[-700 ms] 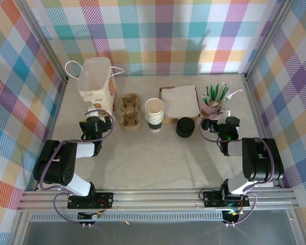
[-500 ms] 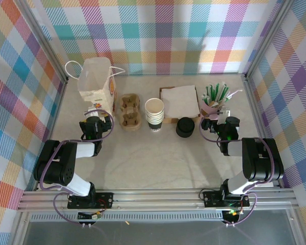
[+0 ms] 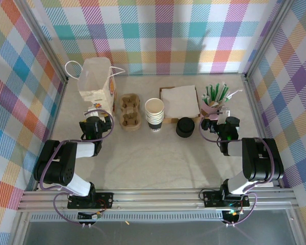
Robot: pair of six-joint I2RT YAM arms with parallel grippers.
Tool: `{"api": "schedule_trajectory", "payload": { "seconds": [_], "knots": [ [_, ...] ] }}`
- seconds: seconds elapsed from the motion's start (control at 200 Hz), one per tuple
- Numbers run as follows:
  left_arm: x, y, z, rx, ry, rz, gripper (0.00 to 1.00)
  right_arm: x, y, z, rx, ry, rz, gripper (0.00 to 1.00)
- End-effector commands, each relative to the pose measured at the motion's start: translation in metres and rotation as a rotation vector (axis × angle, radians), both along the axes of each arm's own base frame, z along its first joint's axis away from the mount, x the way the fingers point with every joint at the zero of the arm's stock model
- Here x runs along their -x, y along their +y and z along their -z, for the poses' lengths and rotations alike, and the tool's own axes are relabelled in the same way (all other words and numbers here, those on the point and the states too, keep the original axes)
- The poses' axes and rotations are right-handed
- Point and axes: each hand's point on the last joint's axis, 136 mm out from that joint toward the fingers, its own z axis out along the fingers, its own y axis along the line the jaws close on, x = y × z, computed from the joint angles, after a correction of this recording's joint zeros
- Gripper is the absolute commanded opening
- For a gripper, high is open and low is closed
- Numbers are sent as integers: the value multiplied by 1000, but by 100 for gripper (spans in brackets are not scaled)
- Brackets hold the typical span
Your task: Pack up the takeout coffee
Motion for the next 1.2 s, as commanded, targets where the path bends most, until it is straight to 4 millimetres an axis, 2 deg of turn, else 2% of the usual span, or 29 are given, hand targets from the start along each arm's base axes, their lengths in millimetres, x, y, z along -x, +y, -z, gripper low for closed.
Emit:
{"api": "schedule_trajectory", "payload": {
  "seconds": [0.0,0.24,0.38,0.52,0.75,0.97,1.01,1.195],
  "knots": [
    [-6,-2,-3,-21,-1,2,100,-5,3,-8,7,-24,-12,99],
    [-4,-1,-4,-21,-11,0,100,-5,3,-9,8,-29,-12,99],
    [7,6,-19,-19,-55,-34,100,-3,3,-10,9,-37,-9,99],
    [18,6,-24,-16,-101,-28,100,4,1,-18,9,-75,1,99],
    [22,2,-32,-19,-106,2,100,13,3,-37,18,-101,-11,99],
    [30,1,-38,-13,-117,13,98,28,-5,-42,43,-59,25,99],
    [32,1,-40,-11,-117,19,98,33,-4,-37,44,-32,25,99],
    [43,-6,-52,22,-104,59,96,53,-9,-49,3,15,72,99]
  ]
}}
